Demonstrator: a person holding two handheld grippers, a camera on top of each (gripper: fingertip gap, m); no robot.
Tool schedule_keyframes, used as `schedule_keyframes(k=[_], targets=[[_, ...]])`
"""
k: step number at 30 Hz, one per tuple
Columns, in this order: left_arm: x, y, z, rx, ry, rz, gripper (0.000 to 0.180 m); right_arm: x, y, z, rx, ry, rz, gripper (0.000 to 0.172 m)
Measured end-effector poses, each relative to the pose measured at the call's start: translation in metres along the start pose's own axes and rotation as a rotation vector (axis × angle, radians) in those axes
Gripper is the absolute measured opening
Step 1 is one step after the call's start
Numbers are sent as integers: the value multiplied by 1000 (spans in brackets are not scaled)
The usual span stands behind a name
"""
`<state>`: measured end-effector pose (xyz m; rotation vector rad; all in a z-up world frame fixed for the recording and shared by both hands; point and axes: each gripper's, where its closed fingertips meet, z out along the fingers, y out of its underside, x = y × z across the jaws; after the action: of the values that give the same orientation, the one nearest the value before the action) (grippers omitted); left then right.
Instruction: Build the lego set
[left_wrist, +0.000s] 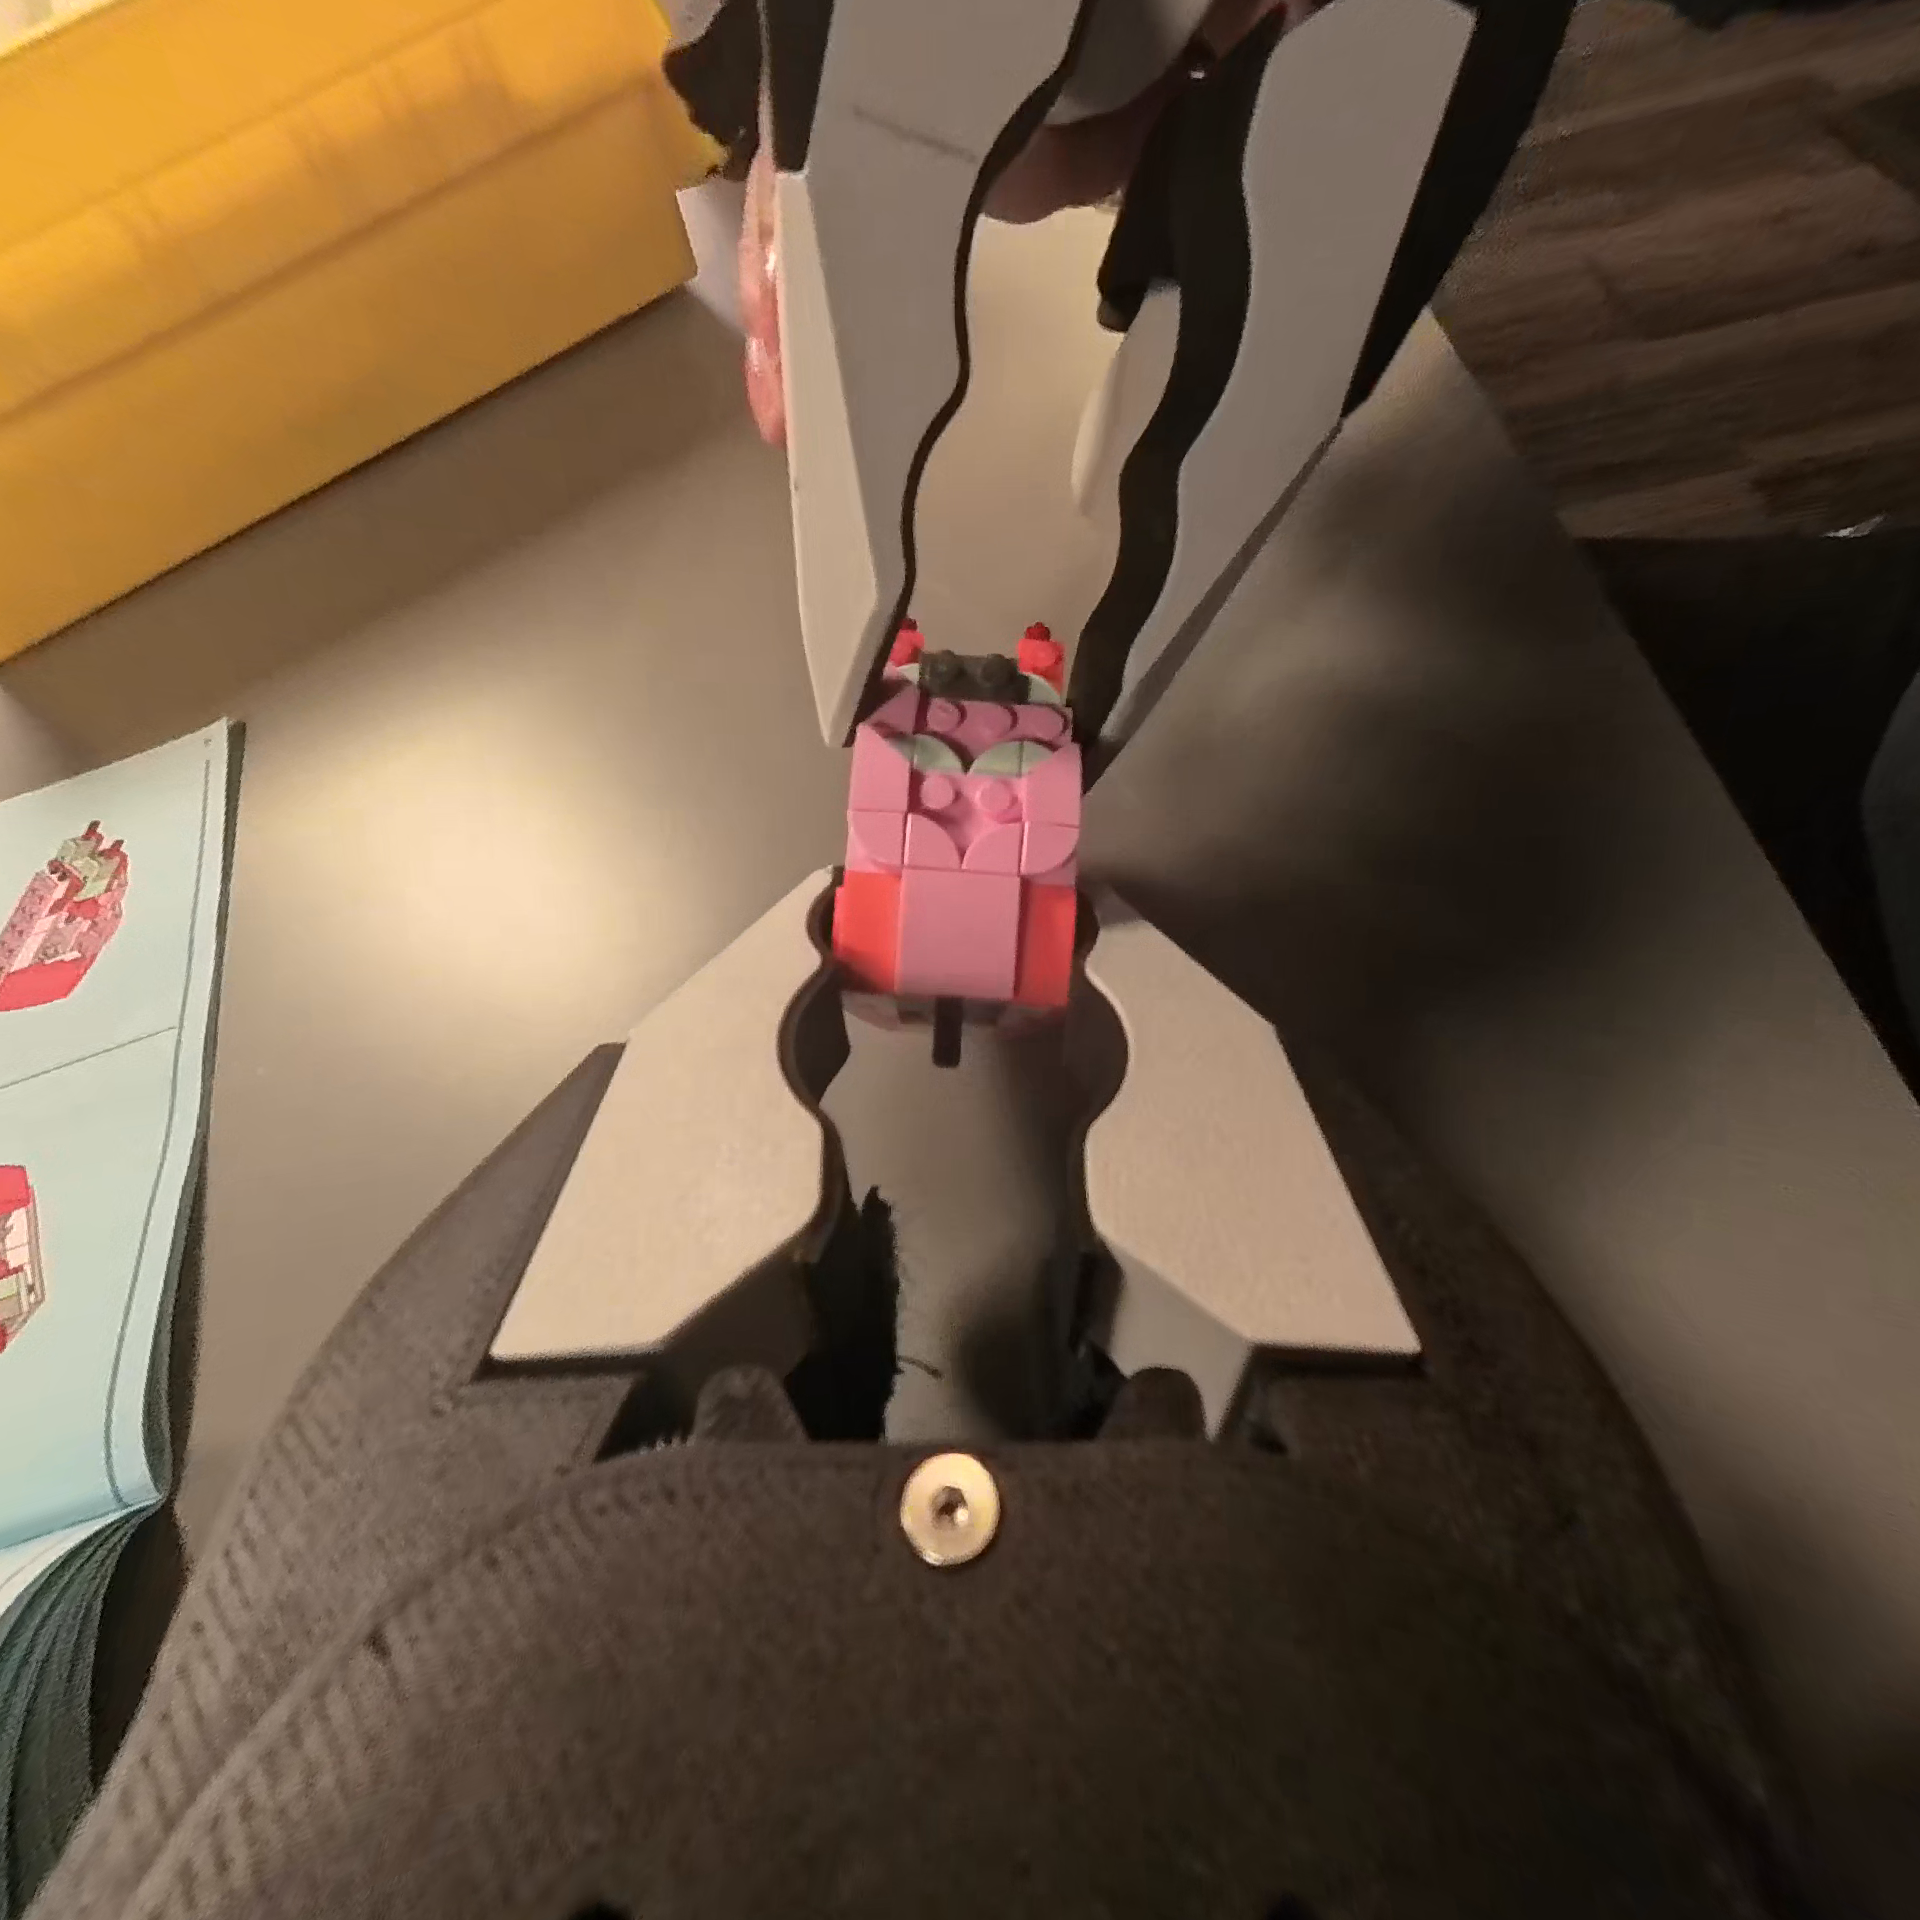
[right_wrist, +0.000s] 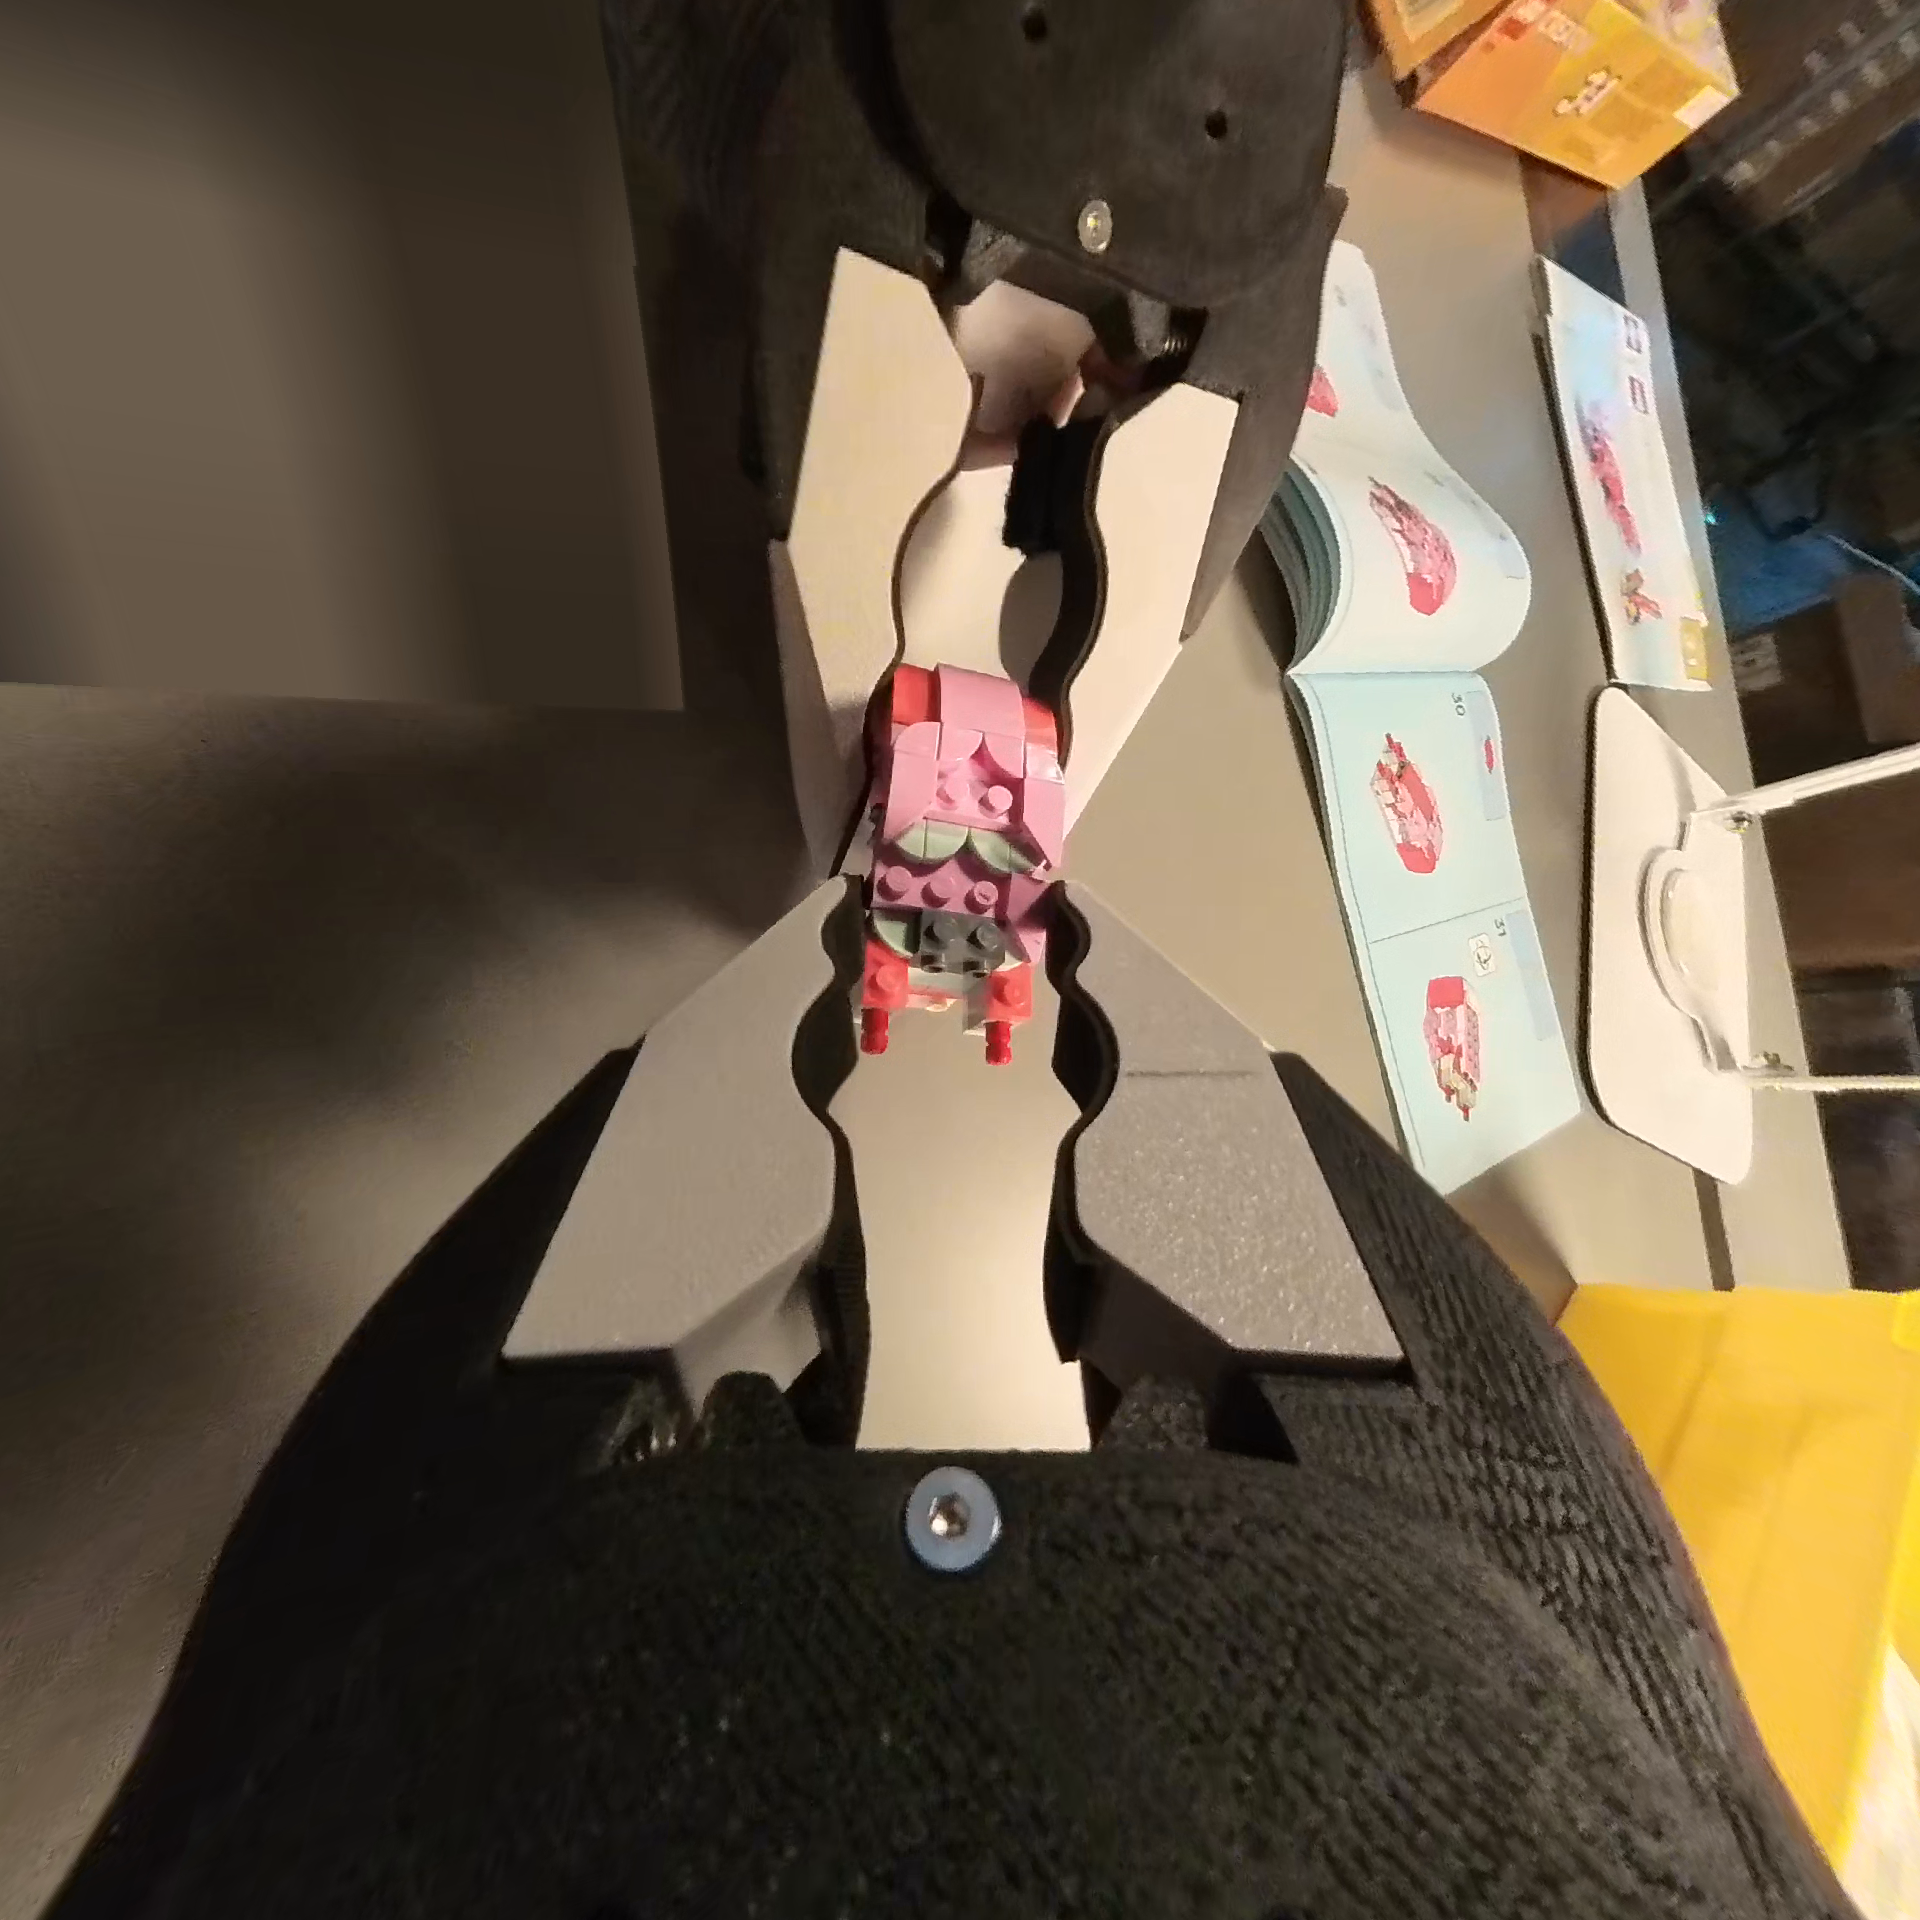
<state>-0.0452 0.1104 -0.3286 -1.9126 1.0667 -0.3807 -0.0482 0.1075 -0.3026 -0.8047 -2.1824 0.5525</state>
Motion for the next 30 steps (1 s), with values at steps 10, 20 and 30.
schedule_keyframes(k=[10,20,30], targets=[[0,0,1,4,-6,18,39,-1,0,-1,33,-79,-74,32],[-4,3,1,4,-10,-18,39,0,1,7,47,-40,38,50],[-20,-5,-9,105,26,-294,39,34,14,-4,-36,334,-145,73]])
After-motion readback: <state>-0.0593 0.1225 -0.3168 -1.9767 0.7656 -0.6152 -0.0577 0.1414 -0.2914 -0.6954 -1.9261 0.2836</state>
